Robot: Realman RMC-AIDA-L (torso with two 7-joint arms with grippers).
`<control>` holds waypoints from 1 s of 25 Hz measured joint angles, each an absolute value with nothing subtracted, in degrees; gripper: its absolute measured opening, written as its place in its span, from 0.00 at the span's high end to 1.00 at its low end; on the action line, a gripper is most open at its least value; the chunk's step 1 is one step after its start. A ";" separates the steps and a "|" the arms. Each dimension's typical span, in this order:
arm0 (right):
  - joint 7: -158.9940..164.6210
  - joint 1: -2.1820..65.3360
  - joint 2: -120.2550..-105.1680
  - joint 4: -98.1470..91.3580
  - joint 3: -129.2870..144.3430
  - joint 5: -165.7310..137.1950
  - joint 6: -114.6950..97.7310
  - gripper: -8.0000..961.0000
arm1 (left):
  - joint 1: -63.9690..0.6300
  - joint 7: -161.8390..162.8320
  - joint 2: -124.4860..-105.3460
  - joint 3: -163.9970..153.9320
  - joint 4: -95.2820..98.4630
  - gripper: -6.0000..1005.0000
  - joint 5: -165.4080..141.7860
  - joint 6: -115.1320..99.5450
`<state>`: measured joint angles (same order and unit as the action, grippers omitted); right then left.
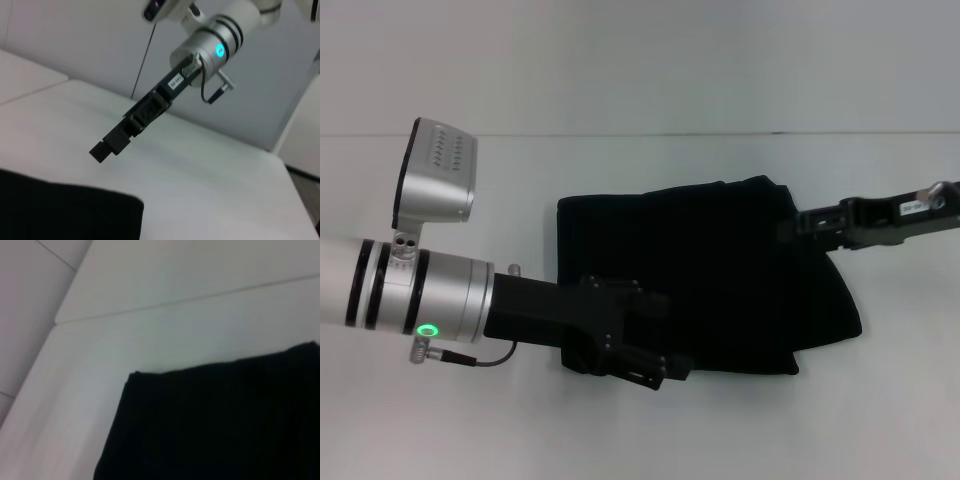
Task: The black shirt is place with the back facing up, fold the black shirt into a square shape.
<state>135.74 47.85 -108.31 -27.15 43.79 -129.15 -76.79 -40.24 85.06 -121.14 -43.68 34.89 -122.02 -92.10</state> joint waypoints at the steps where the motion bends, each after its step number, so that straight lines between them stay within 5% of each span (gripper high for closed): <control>1: 136.20 48.08 -108.54 -26.83 44.48 -129.35 -76.16 0.05 | -40.13 85.16 -121.14 -43.54 35.41 0.06 -122.74 -92.18; 14: 136.78 48.80 -111.97 -23.54 48.65 -130.07 -67.63 0.05 | -39.26 85.37 -121.09 -43.58 35.76 0.06 -123.16 -91.90; 25: 136.67 49.09 -113.29 -22.96 49.51 -130.08 -65.60 0.05 | -38.99 85.87 -121.02 -43.56 35.85 0.06 -123.23 -91.14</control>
